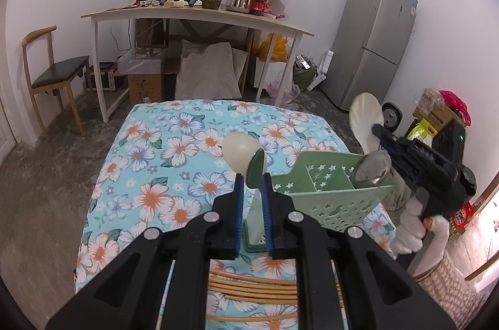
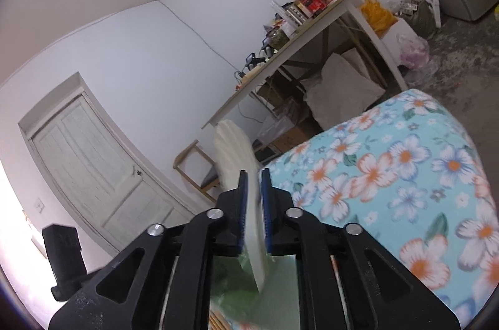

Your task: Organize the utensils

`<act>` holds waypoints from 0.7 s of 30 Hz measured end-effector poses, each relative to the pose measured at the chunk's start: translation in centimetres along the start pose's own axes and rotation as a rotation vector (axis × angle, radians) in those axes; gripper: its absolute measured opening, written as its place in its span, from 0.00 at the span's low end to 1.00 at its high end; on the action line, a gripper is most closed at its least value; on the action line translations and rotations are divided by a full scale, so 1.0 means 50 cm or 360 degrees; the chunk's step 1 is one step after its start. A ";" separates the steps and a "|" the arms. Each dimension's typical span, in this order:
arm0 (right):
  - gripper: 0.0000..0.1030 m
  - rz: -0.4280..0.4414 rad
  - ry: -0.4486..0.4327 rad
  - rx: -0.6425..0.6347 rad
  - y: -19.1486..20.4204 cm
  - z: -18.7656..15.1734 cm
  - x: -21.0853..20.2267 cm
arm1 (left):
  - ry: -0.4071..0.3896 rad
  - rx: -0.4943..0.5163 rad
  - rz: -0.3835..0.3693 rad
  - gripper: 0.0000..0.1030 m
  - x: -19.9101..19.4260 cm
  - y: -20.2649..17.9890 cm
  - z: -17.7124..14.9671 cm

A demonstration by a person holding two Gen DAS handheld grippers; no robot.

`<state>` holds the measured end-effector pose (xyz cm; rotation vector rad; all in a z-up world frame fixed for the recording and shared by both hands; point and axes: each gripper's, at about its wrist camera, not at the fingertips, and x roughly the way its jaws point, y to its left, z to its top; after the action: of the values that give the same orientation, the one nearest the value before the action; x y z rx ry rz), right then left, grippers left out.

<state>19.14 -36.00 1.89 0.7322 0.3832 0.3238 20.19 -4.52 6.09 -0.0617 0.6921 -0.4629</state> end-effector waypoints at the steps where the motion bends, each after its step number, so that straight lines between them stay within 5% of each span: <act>1: 0.25 -0.0010 -0.0005 -0.0003 0.001 -0.004 -0.008 | -0.0002 -0.0002 0.0000 0.10 -0.003 -0.001 -0.003; 10: 0.37 -0.0129 -0.0025 -0.0054 0.024 -0.057 -0.143 | -0.0002 -0.0045 0.0002 0.10 -0.056 -0.002 -0.060; 21: 0.65 -0.0446 0.0364 -0.0396 0.102 -0.252 -0.195 | 0.0233 -0.0208 -0.0066 0.17 -0.077 0.021 -0.227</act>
<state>4.12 -29.13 -0.93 0.3913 0.6422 0.1853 10.88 -0.82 -0.60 -0.1668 0.8661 -0.4649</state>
